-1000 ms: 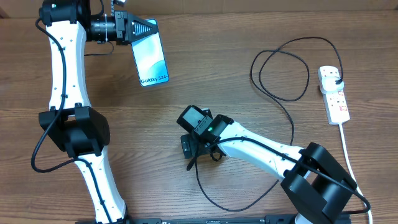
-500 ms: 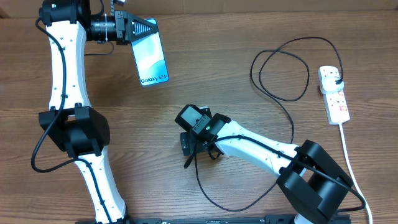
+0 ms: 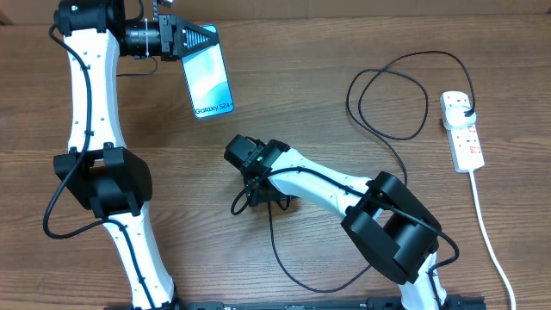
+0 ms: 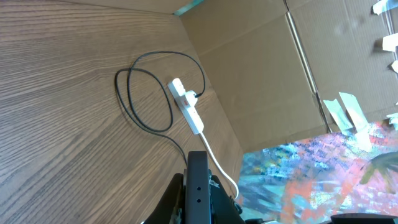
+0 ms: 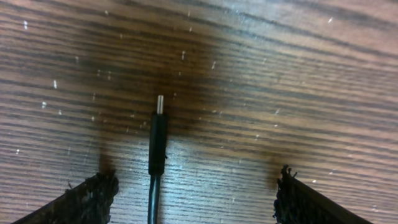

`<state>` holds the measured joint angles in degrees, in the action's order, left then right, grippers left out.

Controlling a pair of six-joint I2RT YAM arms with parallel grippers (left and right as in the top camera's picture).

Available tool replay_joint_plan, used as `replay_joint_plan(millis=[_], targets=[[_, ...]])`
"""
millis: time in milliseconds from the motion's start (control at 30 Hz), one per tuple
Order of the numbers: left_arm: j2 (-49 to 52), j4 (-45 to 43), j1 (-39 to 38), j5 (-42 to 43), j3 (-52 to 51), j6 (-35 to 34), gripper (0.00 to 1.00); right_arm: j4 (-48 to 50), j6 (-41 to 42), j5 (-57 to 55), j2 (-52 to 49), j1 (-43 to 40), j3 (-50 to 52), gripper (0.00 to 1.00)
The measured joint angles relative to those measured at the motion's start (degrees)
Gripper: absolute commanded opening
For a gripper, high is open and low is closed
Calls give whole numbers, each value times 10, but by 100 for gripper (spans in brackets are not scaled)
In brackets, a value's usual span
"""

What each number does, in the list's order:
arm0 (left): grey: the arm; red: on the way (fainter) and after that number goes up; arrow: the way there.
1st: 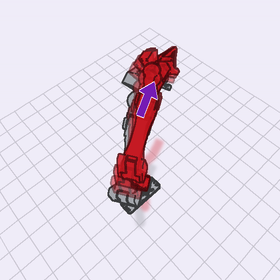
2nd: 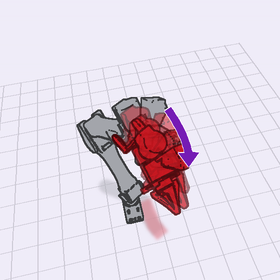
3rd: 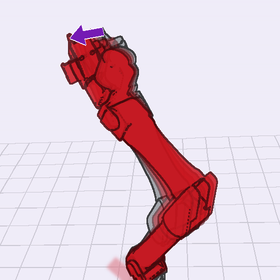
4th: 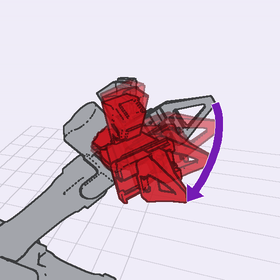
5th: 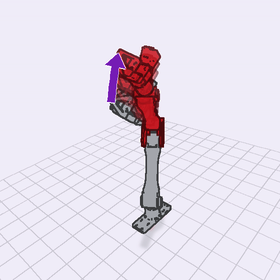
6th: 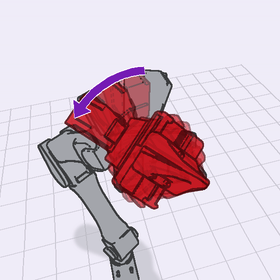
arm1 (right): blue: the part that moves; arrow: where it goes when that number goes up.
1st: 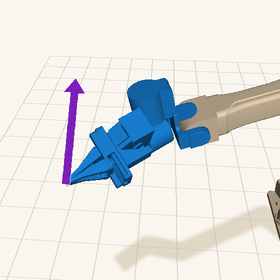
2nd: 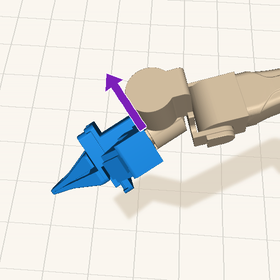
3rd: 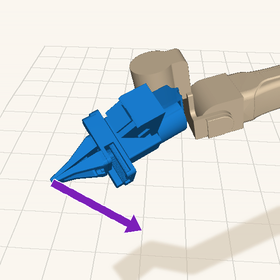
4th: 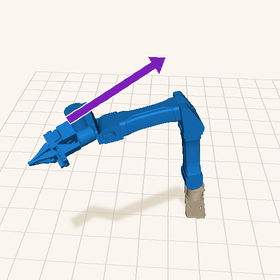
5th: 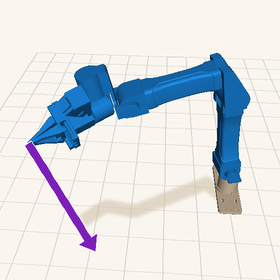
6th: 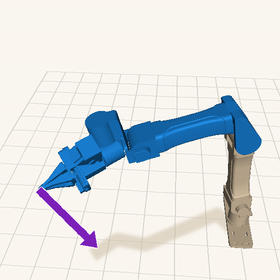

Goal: Plug charger to phone and switch on socket
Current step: 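Lower the right gripper and close it on the cable just behind the plug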

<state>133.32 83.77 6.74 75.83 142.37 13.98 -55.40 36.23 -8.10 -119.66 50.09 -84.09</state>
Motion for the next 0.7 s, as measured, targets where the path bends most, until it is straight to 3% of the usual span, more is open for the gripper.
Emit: replay_joint_plan(millis=[67, 233, 367, 700], targets=[[0, -1, 0, 0, 0, 0, 4, -1, 3, -2, 0, 0, -1, 77], [0, -9, 0, 0, 0, 0, 4, 1, 13, -3, 0, 0, -1, 47], [0, -10, 0, 0, 0, 0, 4, 3, 13, -3, -1, 0, -2, 38], [0, -11, 0, 0, 0, 0, 4, 3, 12, -2, -5, 0, -3, 29]])
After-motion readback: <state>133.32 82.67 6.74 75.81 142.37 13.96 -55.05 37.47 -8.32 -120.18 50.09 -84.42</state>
